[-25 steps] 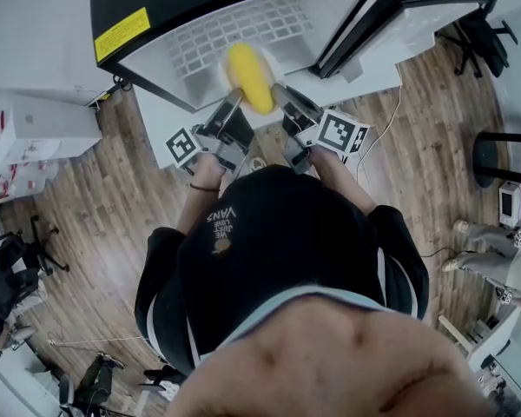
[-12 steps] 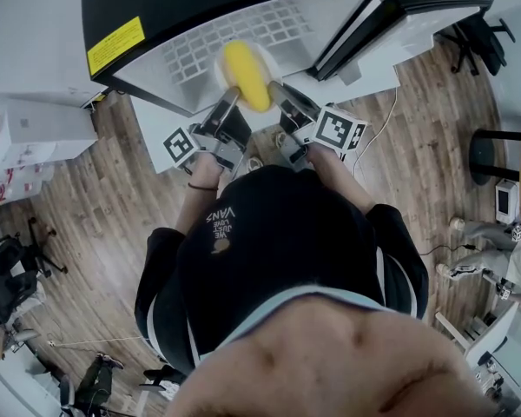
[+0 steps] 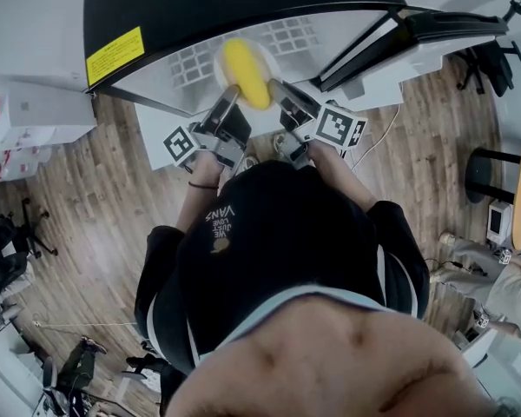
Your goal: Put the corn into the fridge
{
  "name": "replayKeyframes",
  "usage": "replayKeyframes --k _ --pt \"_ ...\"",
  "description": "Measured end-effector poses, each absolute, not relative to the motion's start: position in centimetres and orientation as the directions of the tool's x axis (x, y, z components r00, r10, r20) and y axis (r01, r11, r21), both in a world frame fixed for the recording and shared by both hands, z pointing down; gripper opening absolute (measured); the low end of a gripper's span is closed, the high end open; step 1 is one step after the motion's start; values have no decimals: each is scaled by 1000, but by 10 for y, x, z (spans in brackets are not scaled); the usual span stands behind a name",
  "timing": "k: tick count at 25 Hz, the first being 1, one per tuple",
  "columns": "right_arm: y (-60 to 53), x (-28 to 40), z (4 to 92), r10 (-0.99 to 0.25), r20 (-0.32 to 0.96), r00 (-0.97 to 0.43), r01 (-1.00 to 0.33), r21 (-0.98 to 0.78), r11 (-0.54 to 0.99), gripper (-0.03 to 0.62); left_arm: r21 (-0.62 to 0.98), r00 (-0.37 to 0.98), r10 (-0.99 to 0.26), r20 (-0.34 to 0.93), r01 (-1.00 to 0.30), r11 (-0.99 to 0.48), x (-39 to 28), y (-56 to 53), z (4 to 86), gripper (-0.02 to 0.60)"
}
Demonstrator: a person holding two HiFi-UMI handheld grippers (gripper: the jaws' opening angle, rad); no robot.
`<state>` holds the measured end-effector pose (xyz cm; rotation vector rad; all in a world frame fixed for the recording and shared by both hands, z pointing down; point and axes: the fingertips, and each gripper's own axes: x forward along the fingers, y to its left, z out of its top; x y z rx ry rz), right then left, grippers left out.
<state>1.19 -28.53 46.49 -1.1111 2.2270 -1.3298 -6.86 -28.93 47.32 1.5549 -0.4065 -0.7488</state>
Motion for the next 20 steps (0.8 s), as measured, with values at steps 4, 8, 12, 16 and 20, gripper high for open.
replayKeyframes --k 4,8,12,16,20 --pt "-292 12 465 -740 114 -663 -450 -850 272 61 976 707 -673 -218 168 -139 -68 -295 473 83" --pt "-296 9 464 -726 112 -678 -445 -849 285 61 976 689 -692 -215 167 -137 -71 -296 472 83" --pt "-303 8 464 -712 113 -693 -440 -848 295 63 977 672 -710 -212 161 -139 -72 -302 472 83" --pt "-312 9 463 -701 111 -704 -437 -847 304 66 978 646 -735 -204 165 -126 -72 -308 472 83" --pt "-320 11 462 -691 108 -715 -438 -839 322 69 978 620 -759 -198 171 -116 -71 -313 474 83"
